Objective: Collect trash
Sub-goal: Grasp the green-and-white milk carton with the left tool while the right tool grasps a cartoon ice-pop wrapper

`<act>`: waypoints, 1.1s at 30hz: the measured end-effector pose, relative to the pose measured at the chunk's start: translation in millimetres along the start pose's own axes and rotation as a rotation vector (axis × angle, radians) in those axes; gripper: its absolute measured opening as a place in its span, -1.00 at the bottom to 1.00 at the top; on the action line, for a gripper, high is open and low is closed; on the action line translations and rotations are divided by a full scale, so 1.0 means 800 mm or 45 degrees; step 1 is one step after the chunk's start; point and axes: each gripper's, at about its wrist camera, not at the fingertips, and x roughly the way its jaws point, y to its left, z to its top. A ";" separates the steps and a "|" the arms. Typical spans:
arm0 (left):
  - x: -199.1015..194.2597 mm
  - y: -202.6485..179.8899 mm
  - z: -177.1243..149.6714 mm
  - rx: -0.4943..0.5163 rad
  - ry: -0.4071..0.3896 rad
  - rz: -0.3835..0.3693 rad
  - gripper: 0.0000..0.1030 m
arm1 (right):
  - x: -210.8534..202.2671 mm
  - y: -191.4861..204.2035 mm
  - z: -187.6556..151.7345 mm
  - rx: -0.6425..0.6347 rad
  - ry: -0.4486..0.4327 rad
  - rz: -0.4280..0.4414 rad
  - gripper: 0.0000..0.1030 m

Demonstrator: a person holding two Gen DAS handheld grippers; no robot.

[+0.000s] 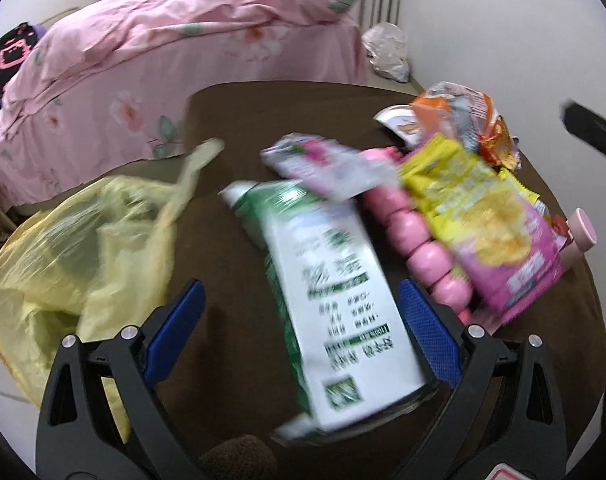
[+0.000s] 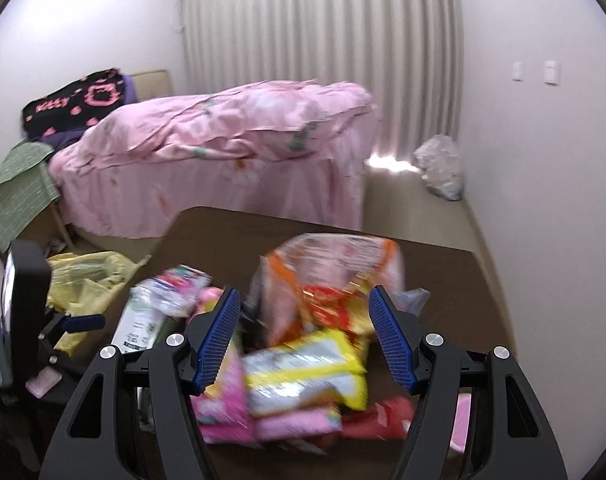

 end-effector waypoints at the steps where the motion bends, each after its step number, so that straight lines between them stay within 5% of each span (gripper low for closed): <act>1: -0.002 0.010 -0.006 -0.016 0.007 -0.015 0.80 | 0.009 0.010 0.006 -0.017 0.012 0.020 0.24; 10: -0.047 0.076 -0.033 -0.169 -0.035 -0.243 0.79 | 0.138 0.107 0.033 -0.132 0.336 0.284 0.12; 13: -0.057 0.086 -0.034 -0.175 -0.081 -0.234 0.79 | 0.172 0.119 0.017 -0.167 0.449 0.307 0.01; 15: -0.058 0.094 -0.034 -0.197 -0.091 -0.223 0.79 | 0.170 0.127 0.010 -0.251 0.408 0.259 -0.07; 17: -0.057 0.096 -0.031 -0.205 -0.098 -0.196 0.79 | 0.167 0.138 0.007 -0.336 0.400 0.235 -0.59; 19: -0.055 0.089 -0.026 -0.188 -0.095 -0.158 0.79 | 0.153 0.137 0.004 -0.335 0.387 0.284 -0.70; 25: -0.047 0.059 -0.011 -0.052 -0.103 -0.180 0.79 | 0.068 0.088 0.006 -0.230 0.175 0.233 -0.73; 33: 0.012 -0.013 0.030 0.250 0.017 0.021 0.78 | -0.012 0.009 -0.037 -0.040 0.050 0.108 -0.73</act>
